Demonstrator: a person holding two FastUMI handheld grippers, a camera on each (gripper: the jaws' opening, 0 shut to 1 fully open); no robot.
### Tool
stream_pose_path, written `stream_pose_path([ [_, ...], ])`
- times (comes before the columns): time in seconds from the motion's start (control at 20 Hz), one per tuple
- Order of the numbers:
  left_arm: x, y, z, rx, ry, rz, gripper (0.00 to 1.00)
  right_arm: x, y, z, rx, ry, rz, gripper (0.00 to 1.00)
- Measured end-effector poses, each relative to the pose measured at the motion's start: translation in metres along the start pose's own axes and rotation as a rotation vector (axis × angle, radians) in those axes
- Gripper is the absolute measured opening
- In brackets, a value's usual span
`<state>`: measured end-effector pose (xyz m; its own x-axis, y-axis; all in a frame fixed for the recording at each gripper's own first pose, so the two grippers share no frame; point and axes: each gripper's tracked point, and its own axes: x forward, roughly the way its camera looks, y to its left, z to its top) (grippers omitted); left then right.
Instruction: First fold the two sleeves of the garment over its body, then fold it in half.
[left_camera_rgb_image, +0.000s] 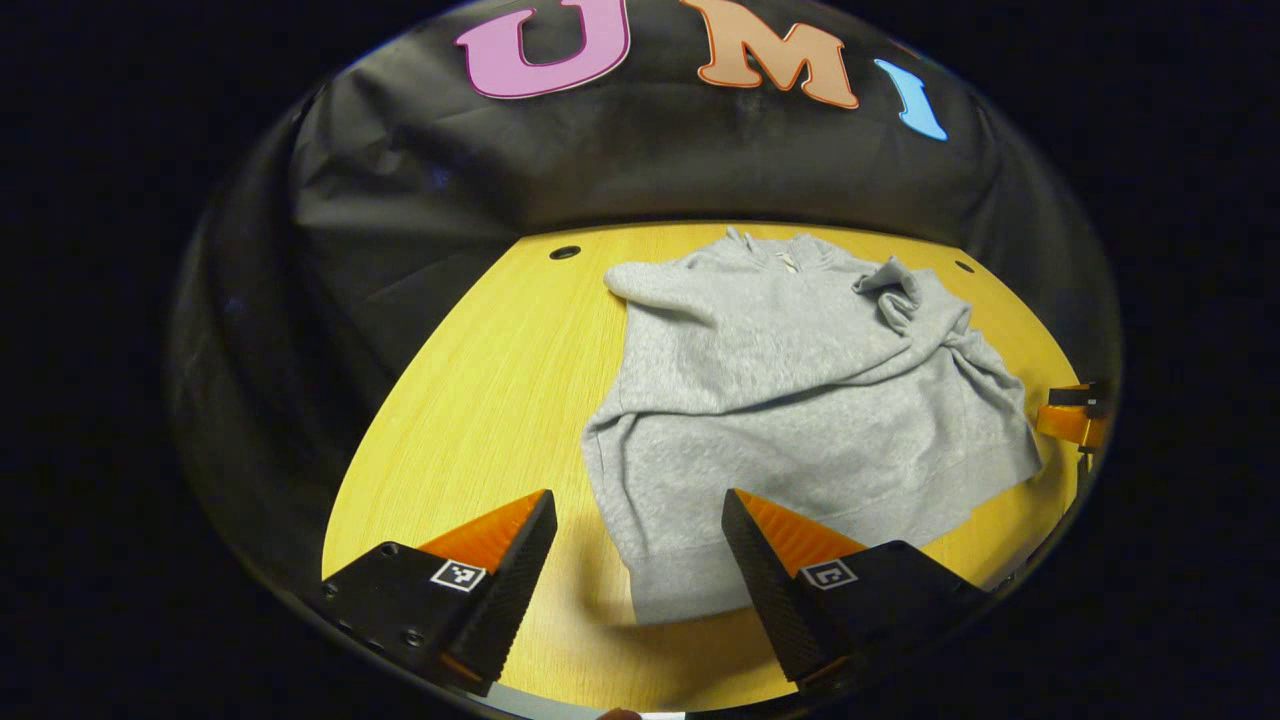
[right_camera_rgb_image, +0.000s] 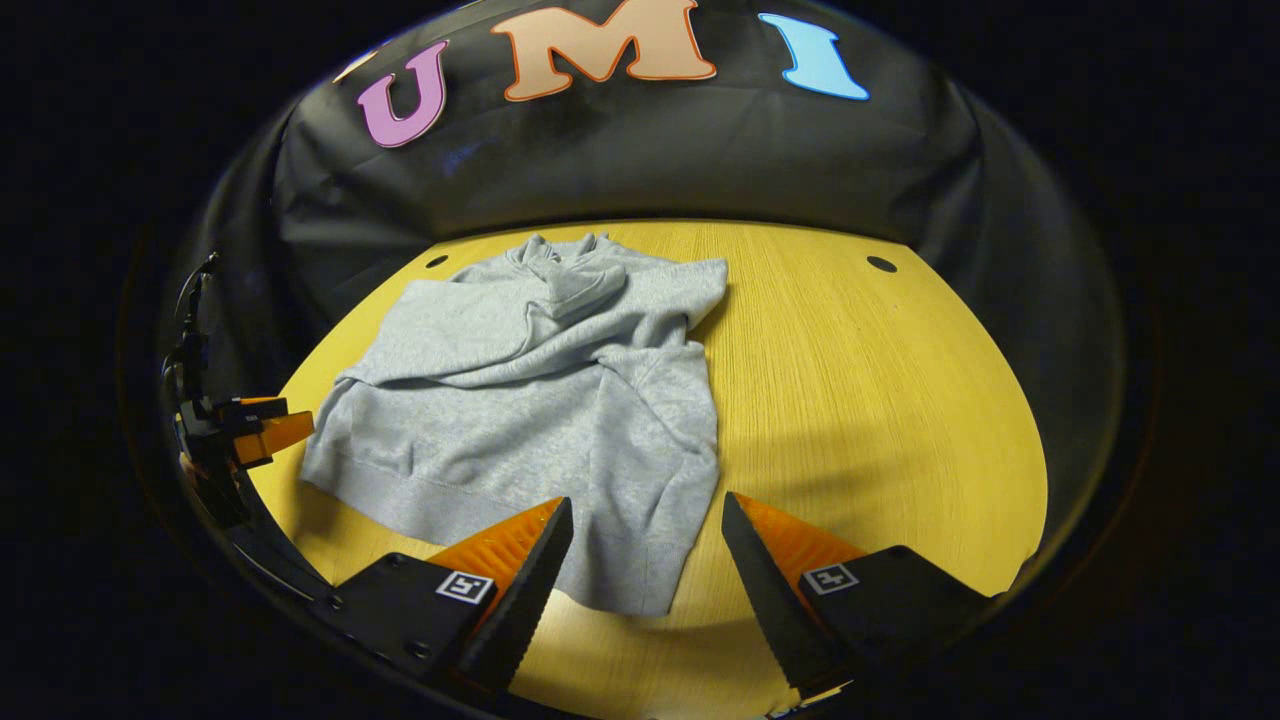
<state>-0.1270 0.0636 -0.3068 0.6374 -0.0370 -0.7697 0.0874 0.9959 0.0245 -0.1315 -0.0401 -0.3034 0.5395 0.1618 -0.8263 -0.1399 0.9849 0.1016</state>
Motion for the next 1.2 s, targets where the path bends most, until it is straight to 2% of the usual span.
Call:
stream_pose_path([
  [0.05,0.001,-0.001,-0.005,-0.006,0.014,-0.006,0.98,0.001,0.0,-0.006,0.001,0.011,-0.004,0.91],
  [0.1,0.001,-0.001,-0.012,-0.012,0.027,-0.009,0.98,0.002,-0.001,-0.009,0.003,0.02,-0.009,0.91],
  [0.15,0.002,-0.003,-0.017,-0.019,0.039,-0.012,0.98,0.003,-0.002,-0.013,0.007,0.03,-0.015,0.96],
  [0.45,0.007,-0.016,-0.04,-0.076,0.098,-0.043,0.98,0.01,0.001,-0.029,-0.001,0.083,-0.019,0.96],
  [0.6,0.008,-0.016,-0.04,-0.135,0.09,-0.044,0.95,0.013,0.005,-0.037,-0.016,0.113,-0.018,0.96],
  [0.65,0.009,-0.016,-0.041,-0.13,0.089,-0.044,0.96,0.013,0.005,-0.042,-0.022,0.128,-0.019,0.96],
  [0.7,0.008,-0.017,-0.042,-0.121,0.087,-0.043,0.95,0.013,0.005,-0.046,-0.031,0.145,-0.024,0.91],
  [0.75,0.009,-0.017,-0.04,-0.116,0.076,-0.045,0.95,0.016,0.007,-0.044,-0.042,0.128,-0.025,0.96],
  [0.8,0.008,-0.018,-0.041,-0.117,0.074,-0.049,0.94,0.016,0.007,-0.046,-0.048,0.139,-0.029,0.96],
  [0.85,0.01,-0.018,-0.039,-0.119,0.06,-0.047,0.93,0.015,0.007,-0.044,-0.052,0.133,-0.031,0.91],
  [0.95,0.009,-0.023,-0.038,-0.122,0.053,-0.053,0.88,0.016,0.01,-0.045,-0.047,0.159,-0.028,0.93],
  [1.0,0.011,-0.025,-0.039,-0.119,0.053,-0.058,0.77,0.016,0.012,-0.046,-0.048,0.177,-0.027,0.77],
  [1.05,0.013,-0.027,-0.038,-0.115,0.054,-0.064,0.73,0.016,0.015,-0.047,-0.05,0.2,-0.019,0.7],
  [1.1,0.013,-0.029,-0.036,-0.114,0.051,-0.073,0.64,0.015,0.019,-0.046,-0.051,0.216,-0.006,0.6],
  [1.2,0.015,-0.034,-0.032,-0.116,0.041,-0.099,0.49,0.017,0.026,-0.048,-0.046,0.24,0.025,0.31],
])
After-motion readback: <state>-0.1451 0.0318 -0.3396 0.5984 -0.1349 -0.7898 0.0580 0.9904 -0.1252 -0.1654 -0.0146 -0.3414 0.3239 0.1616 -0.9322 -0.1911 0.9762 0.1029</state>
